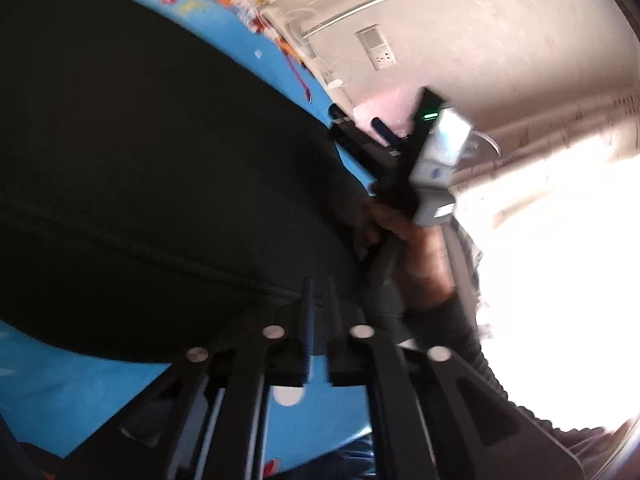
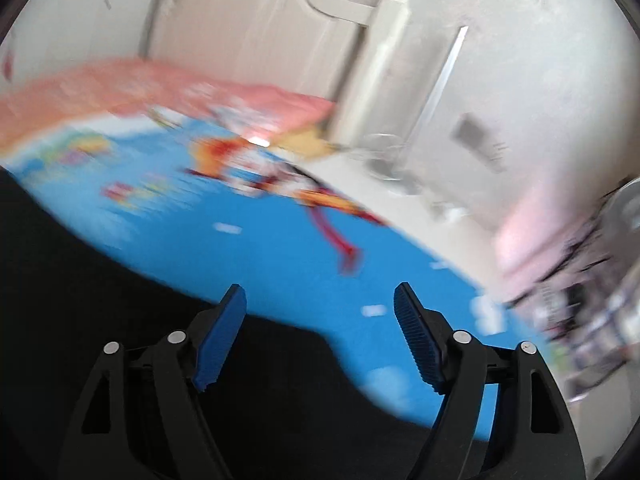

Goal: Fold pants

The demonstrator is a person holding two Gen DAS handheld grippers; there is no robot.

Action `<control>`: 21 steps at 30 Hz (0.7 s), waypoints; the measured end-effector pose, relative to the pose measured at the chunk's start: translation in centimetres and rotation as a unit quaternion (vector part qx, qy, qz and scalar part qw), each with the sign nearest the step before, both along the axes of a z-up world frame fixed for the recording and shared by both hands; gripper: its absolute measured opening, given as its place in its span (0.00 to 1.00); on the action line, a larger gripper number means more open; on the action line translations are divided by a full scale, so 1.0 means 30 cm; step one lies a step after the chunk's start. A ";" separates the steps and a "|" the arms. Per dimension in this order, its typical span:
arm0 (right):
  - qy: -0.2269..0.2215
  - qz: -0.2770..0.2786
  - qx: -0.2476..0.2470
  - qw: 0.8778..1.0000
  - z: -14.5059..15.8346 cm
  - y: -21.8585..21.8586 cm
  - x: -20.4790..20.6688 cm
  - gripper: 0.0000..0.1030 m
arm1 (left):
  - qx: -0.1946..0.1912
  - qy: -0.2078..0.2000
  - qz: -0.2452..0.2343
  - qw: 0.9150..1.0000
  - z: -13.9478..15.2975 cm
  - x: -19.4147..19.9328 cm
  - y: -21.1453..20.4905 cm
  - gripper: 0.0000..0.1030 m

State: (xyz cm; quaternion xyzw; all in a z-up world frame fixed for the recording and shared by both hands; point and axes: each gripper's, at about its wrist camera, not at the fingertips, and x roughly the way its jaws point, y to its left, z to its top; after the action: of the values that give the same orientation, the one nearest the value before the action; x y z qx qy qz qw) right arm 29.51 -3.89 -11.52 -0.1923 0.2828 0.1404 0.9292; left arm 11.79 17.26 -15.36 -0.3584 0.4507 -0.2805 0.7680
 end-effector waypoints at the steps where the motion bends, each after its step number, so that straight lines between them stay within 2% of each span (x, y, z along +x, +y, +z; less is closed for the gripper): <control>1: 0.015 0.025 0.032 0.999 0.019 0.017 -0.043 0.76 | 0.039 0.002 0.009 0.999 -0.008 0.005 -0.007 0.07; 2: 0.026 0.041 0.046 0.998 0.026 0.033 -0.069 0.79 | 0.051 0.011 0.019 0.998 -0.033 0.014 -0.002 0.03; 4: 0.045 0.057 0.070 0.995 0.030 0.055 -0.127 0.80 | 0.003 0.039 0.041 0.998 -0.098 0.031 0.051 0.01; 6: 0.068 0.051 0.091 0.992 0.015 0.058 -0.163 0.83 | 0.011 0.019 0.073 0.997 -0.088 0.023 0.108 0.01; 8: 0.105 0.046 0.120 0.986 -0.023 0.056 -0.182 0.83 | 0.061 -0.021 0.099 0.993 -0.036 0.007 0.155 0.06; 9: 0.121 0.041 0.124 0.984 -0.052 0.057 -0.191 0.83 | 0.105 -0.032 0.116 0.987 -0.019 0.008 0.177 0.16; 10: 0.128 0.032 0.123 0.984 -0.074 0.058 -0.197 0.84 | 0.149 -0.034 0.127 0.980 -0.013 0.013 0.191 0.20; 11: 0.133 0.018 0.117 0.984 -0.102 0.056 -0.200 0.84 | 0.210 -0.035 0.142 0.967 -0.018 0.025 0.219 0.19; 12: 0.139 0.007 0.113 0.984 -0.126 0.051 -0.202 0.84 | 0.220 -0.031 0.148 0.964 -0.028 0.033 0.250 0.12; 13: 0.148 -0.002 0.110 0.983 -0.152 0.049 -0.204 0.84 | 0.205 -0.025 0.152 0.967 -0.038 0.037 0.287 0.11; 14: 0.169 -0.018 0.100 0.980 -0.193 0.037 -0.195 0.85 | 0.199 -0.027 0.163 0.966 -0.035 0.036 0.325 0.12; 15: 0.175 -0.021 0.102 0.979 -0.205 0.031 -0.198 0.85 | 0.222 -0.036 0.175 0.959 -0.020 0.029 0.352 0.31; 16: 0.166 -0.017 0.109 0.980 -0.197 0.026 -0.208 0.85 | 0.265 -0.041 0.199 0.942 0.000 0.015 0.395 0.49; 17: 0.167 -0.019 0.106 0.980 -0.200 0.028 -0.209 0.86 | 0.316 -0.043 0.243 0.916 0.019 0.003 0.441 0.60; 18: 0.165 -0.022 0.096 0.981 -0.205 0.037 -0.210 0.86 | 0.326 -0.041 0.266 0.906 0.027 0.001 0.476 0.60; 19: 0.160 -0.024 0.084 0.983 -0.208 0.049 -0.213 0.86 | 0.317 -0.031 0.279 0.906 0.027 0.004 0.522 0.60; 21: 0.150 -0.031 0.061 0.986 -0.214 0.072 -0.220 0.87 | 0.261 -0.012 0.294 0.919 0.021 0.026 0.618 0.49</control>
State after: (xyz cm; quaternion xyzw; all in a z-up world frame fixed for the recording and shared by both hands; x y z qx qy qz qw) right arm 22.91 -1.73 -17.93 -0.1027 0.4159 0.1562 0.8900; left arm 12.57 35.80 -14.74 -0.2584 0.3728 0.0815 0.8874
